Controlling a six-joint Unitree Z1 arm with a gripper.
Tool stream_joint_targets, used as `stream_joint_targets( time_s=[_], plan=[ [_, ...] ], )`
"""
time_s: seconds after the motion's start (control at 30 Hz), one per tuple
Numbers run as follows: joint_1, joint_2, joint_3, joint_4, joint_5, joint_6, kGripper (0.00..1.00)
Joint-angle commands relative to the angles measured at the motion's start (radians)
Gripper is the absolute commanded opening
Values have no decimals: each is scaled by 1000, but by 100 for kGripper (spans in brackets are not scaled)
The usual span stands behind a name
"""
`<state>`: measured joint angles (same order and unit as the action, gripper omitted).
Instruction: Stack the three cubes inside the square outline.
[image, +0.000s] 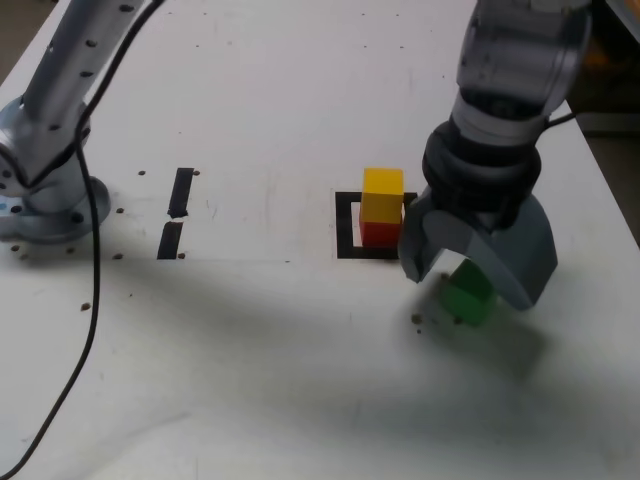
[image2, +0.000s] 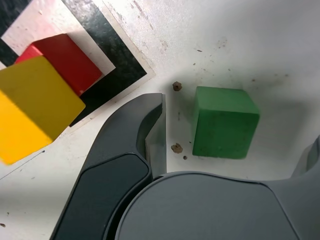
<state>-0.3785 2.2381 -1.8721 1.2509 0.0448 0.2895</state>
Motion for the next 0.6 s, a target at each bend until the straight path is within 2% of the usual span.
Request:
stream_joint_targets(
  time_s=[0.0,0.43,0.57],
  plan=[
    [1,7,-8,-2,-6,2,98],
    [0,52,-18,-48,-60,13,96],
    [0,58,-8,-46,-66,12,91]
  ],
)
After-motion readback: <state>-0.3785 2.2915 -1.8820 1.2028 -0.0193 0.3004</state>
